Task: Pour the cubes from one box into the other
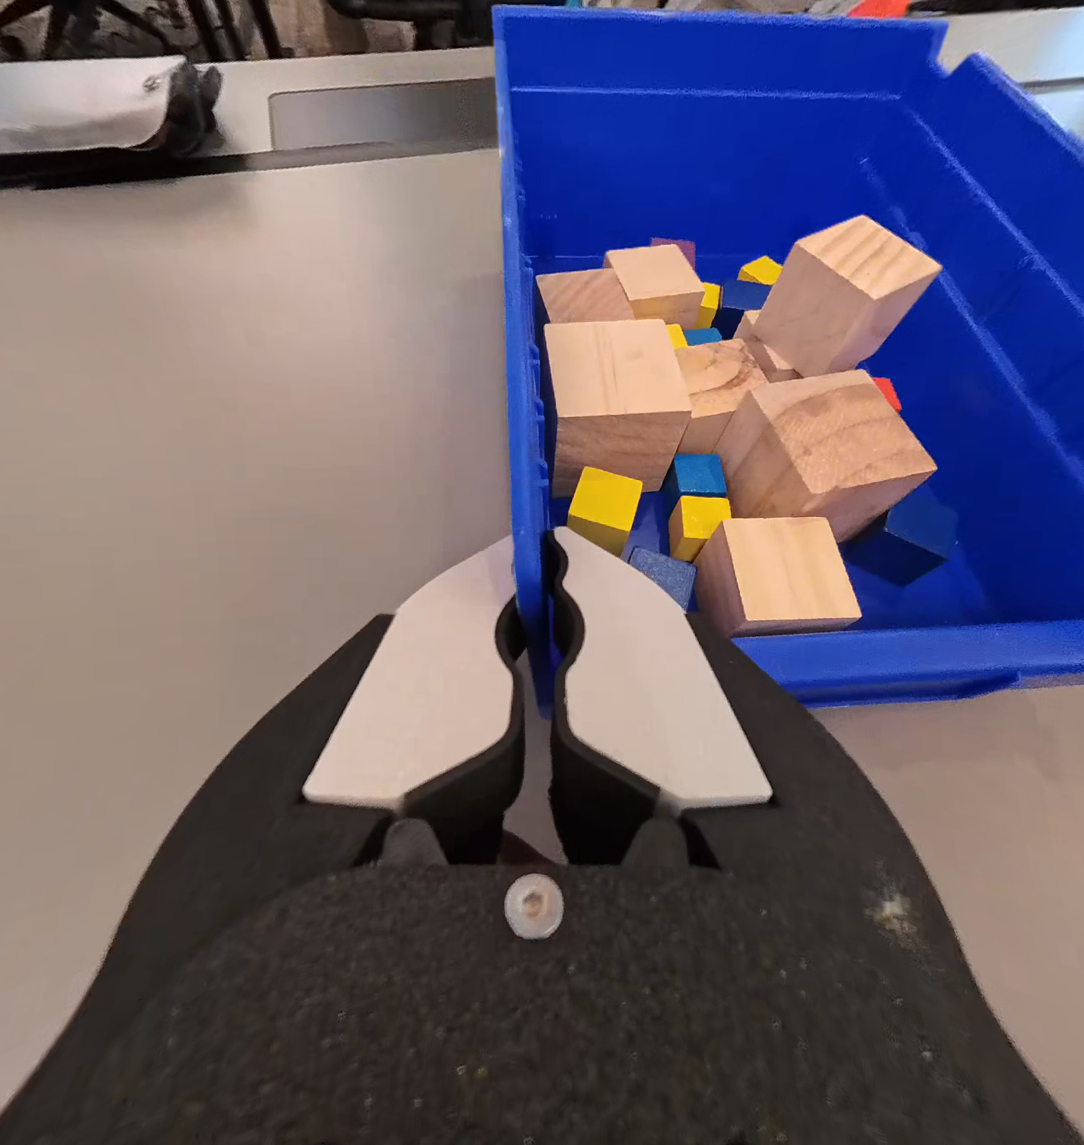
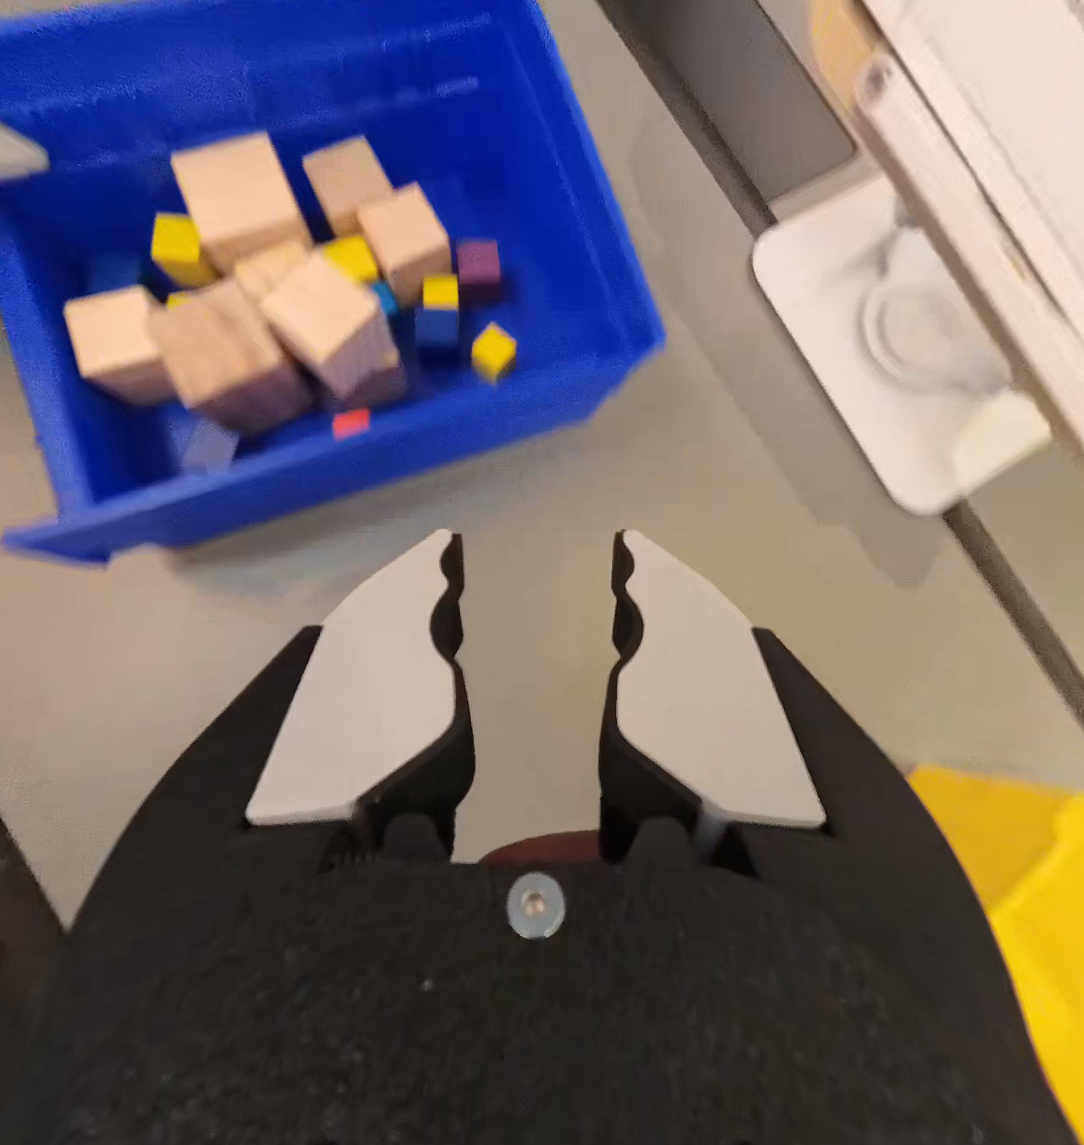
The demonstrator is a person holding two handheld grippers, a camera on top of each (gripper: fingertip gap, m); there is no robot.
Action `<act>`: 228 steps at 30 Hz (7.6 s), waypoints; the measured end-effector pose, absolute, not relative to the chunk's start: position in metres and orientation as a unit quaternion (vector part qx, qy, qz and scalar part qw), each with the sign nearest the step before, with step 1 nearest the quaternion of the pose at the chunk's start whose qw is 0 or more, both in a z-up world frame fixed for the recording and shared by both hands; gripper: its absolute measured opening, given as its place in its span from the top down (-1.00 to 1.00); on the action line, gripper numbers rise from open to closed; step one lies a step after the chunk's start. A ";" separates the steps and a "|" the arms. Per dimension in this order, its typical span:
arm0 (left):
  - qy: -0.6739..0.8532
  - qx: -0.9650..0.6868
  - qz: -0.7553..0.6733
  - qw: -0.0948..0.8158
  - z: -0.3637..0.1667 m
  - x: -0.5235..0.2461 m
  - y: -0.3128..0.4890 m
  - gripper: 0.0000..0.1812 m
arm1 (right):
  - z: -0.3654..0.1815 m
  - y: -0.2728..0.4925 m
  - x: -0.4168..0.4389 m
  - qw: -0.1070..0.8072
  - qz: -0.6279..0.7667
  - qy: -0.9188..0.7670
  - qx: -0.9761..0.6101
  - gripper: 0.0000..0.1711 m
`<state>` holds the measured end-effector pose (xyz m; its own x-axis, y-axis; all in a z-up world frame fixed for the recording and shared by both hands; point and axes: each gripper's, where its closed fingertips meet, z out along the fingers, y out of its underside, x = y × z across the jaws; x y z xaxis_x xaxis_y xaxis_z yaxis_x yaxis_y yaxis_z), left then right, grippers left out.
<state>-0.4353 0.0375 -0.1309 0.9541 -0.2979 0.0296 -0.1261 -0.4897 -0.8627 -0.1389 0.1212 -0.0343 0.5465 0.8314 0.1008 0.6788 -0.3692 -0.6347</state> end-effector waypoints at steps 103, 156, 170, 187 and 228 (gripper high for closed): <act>0.299 -0.351 0.173 0.870 0.075 0.092 0.204 0.97 | 0.157 0.147 0.354 0.782 -0.327 -0.171 -0.502 0.95; -0.015 -0.893 -0.060 0.447 -0.100 -0.525 0.021 0.63 | -0.040 0.234 -0.327 0.372 0.078 -0.554 -0.741 0.71; 0.006 -0.847 -0.097 0.522 -0.056 -0.405 -0.054 0.51 | -0.028 0.054 0.093 0.626 0.123 -0.144 -0.756 0.62; 0.023 -0.825 -0.040 0.564 -0.103 -0.387 -0.043 0.57 | -0.104 -0.018 0.218 0.594 -0.002 -0.023 -0.804 0.65; 0.179 -0.836 -0.170 0.490 -0.127 0.126 0.073 0.65 | -0.117 0.076 0.312 0.554 0.006 0.047 -0.831 0.41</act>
<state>0.1263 0.0731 -0.1270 0.8783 -0.4654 0.1092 -0.1322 -0.4561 -0.8800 0.3117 0.0757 -0.1170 0.9954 -0.0716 -0.0633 -0.0859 -0.3810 -0.9206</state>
